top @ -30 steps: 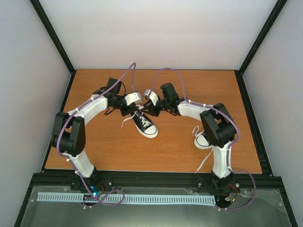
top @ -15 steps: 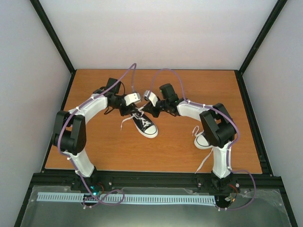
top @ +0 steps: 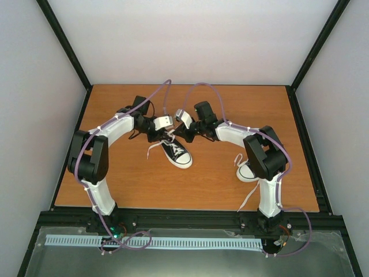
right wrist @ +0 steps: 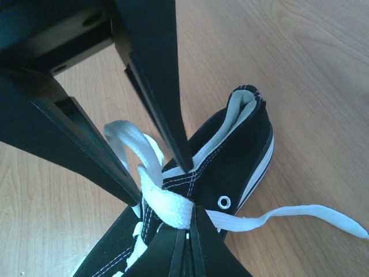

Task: Tie the shoes
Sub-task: Cross the shoelace with the shoelace.

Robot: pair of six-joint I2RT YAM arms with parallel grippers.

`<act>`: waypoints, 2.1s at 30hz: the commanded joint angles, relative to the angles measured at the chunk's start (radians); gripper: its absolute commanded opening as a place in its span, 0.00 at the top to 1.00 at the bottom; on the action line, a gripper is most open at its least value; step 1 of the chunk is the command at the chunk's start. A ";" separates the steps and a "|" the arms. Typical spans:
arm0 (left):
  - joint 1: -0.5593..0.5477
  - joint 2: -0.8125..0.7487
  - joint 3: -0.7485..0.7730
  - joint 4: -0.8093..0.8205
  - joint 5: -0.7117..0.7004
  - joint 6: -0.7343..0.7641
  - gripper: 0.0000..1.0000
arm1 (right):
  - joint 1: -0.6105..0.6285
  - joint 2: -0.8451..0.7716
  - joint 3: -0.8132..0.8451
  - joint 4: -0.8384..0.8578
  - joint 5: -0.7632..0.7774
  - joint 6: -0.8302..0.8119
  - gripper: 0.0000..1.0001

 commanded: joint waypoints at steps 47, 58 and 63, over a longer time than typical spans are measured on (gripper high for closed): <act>0.037 -0.006 0.075 -0.104 0.195 -0.047 0.99 | 0.085 -0.007 -0.214 0.514 0.192 -0.147 0.77; 0.044 0.005 0.055 -0.045 0.100 -0.107 0.99 | 0.083 -0.160 -0.270 0.348 0.029 -0.062 0.97; 0.044 -0.002 0.043 -0.024 0.082 -0.128 0.99 | 0.083 -0.217 -0.261 0.231 0.007 -0.002 0.97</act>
